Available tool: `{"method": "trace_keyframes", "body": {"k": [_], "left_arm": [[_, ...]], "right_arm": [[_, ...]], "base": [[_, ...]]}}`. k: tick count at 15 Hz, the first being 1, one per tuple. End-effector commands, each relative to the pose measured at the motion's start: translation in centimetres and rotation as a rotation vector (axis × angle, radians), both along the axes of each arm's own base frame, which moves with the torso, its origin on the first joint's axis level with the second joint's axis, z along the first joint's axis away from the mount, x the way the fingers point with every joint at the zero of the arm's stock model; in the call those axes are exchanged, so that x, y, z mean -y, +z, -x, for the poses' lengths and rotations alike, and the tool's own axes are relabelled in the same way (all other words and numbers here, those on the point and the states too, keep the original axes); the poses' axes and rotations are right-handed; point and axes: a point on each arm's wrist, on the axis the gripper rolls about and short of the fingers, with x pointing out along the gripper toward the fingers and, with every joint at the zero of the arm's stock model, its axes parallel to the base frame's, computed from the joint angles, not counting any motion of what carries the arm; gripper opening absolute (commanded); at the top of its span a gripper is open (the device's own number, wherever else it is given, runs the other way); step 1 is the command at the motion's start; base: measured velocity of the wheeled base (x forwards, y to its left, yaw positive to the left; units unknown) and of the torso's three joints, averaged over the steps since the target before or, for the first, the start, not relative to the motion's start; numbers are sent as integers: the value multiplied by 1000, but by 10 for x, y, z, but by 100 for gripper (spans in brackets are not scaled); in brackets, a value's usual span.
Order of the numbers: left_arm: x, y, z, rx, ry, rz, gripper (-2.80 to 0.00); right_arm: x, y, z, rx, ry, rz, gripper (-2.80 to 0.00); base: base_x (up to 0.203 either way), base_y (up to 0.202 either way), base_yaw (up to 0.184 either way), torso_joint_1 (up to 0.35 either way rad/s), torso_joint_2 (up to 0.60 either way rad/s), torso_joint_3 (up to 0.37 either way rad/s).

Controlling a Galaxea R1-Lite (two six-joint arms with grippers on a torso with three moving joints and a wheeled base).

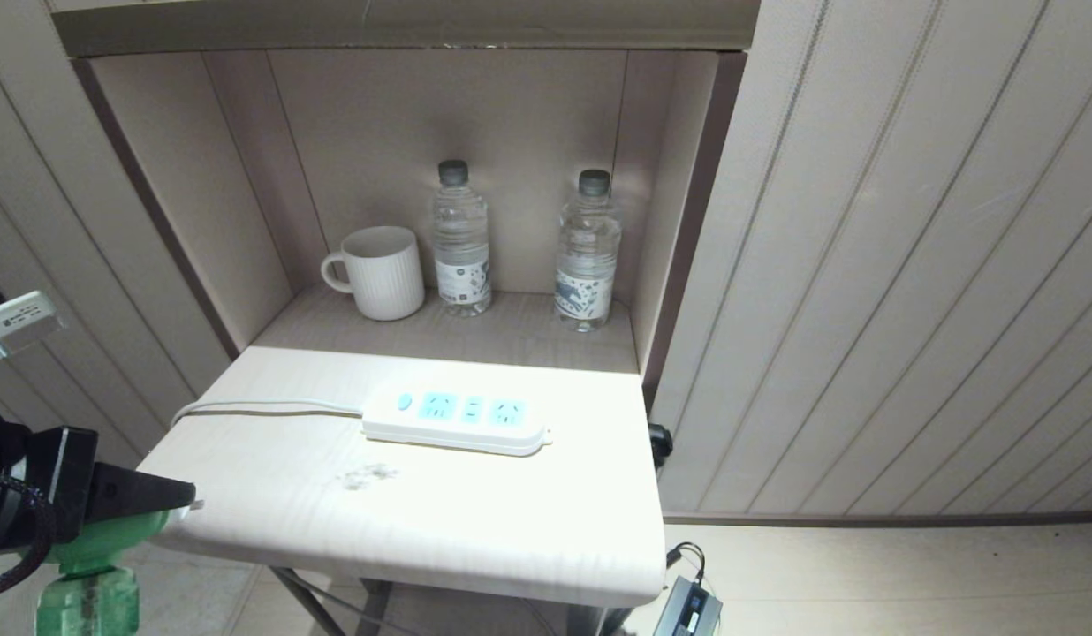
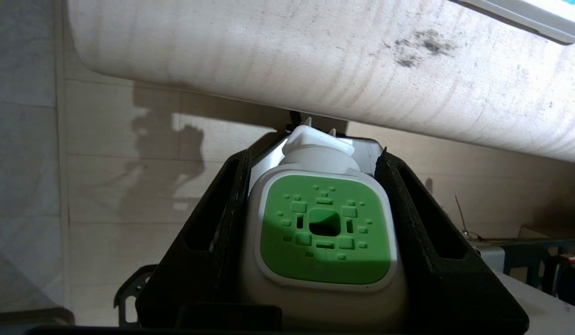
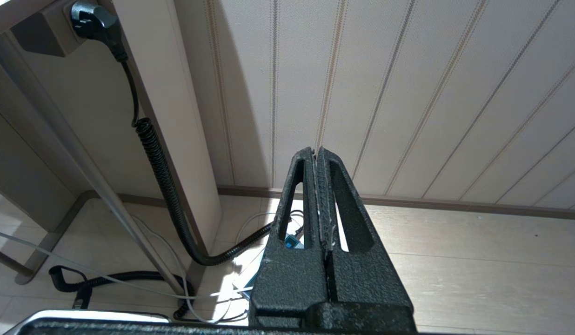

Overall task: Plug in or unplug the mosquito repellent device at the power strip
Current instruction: Insert the plug into the socket

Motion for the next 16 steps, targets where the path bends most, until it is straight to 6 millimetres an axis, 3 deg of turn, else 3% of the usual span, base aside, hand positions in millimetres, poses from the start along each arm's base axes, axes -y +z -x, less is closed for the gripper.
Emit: {"method": "trace_keyframes", "body": {"k": [1, 7, 13, 16], "left_arm": [[-2, 5, 5, 21, 29, -27, -280], [-10, 16, 23, 40, 78, -85, -280], [-10, 17, 21, 39, 77, -84, -280], [-10, 15, 22, 33, 76, -86, -280]], "right_arm": [[0, 0, 0, -1, 0, 0, -280], [0, 0, 0, -2, -1, -4, -280], [0, 0, 0, -3, -2, -7, -280], [0, 0, 0, -1, -3, -7, -280]], "base": [[0, 0, 0, 0, 0, 0], [0, 0, 0, 0, 0, 0], [0, 0, 0, 0, 0, 0], [0, 0, 0, 128, -318, -186]]}}
